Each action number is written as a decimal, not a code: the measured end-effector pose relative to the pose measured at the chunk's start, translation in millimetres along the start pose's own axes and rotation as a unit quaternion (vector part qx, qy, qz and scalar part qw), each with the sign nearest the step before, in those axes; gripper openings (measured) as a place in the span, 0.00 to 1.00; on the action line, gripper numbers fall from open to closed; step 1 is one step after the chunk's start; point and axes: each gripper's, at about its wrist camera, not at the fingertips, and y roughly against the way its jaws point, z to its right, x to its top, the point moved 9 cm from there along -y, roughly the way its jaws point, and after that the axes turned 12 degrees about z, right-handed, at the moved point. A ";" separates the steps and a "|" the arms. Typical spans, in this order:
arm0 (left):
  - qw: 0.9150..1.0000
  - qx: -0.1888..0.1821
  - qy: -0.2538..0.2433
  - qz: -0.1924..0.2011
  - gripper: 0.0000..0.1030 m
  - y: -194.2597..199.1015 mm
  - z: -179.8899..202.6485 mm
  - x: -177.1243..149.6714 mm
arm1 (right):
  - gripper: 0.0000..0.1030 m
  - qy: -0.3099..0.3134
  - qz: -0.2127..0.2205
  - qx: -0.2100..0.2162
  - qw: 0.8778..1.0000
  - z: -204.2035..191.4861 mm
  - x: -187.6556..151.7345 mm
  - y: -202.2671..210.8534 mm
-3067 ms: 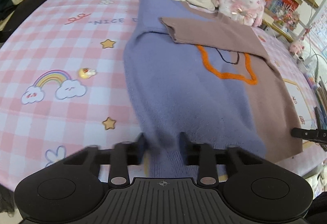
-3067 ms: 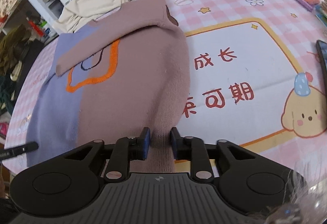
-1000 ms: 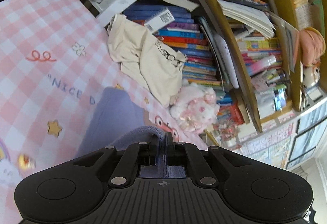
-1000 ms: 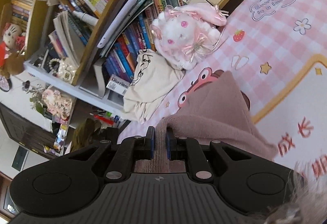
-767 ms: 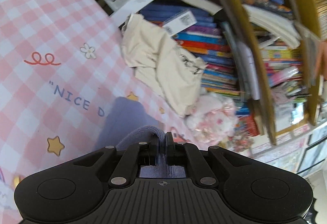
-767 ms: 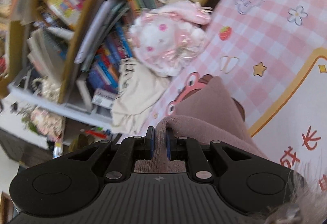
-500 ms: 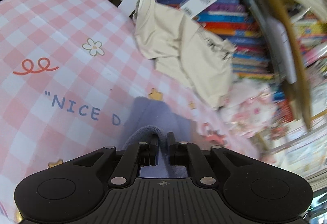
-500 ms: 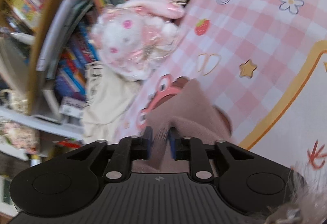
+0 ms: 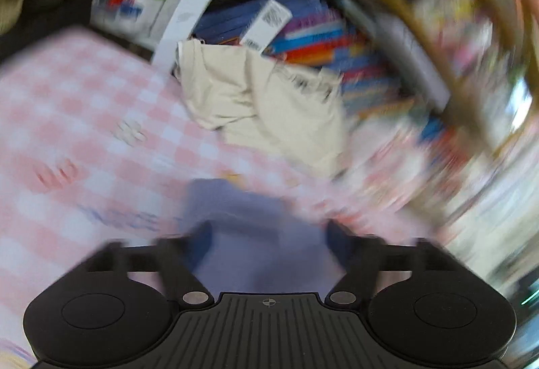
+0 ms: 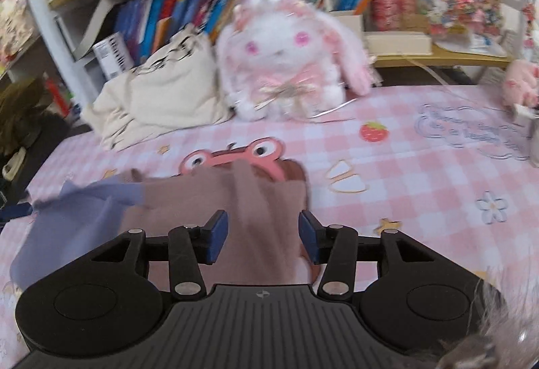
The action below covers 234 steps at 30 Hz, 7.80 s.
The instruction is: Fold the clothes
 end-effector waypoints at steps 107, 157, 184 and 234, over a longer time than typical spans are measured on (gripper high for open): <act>0.933 0.343 -0.077 0.081 0.91 117.6 44.3 -185.6 | 0.84 0.137 -0.063 0.121 0.981 -6.9 -65.4 85.8; 0.934 0.351 -0.003 0.061 0.91 97.2 21.6 -171.0 | 0.89 0.135 -0.077 0.098 0.983 9.3 -84.9 93.9; 0.955 0.191 0.210 0.090 0.85 108.4 -58.3 -116.7 | 0.89 0.139 -0.081 -0.016 0.987 -42.7 -92.9 90.5; 0.975 0.155 0.145 0.064 0.13 66.7 -68.8 -98.3 | 0.60 0.023 -0.104 -0.114 0.988 -16.4 -109.9 76.6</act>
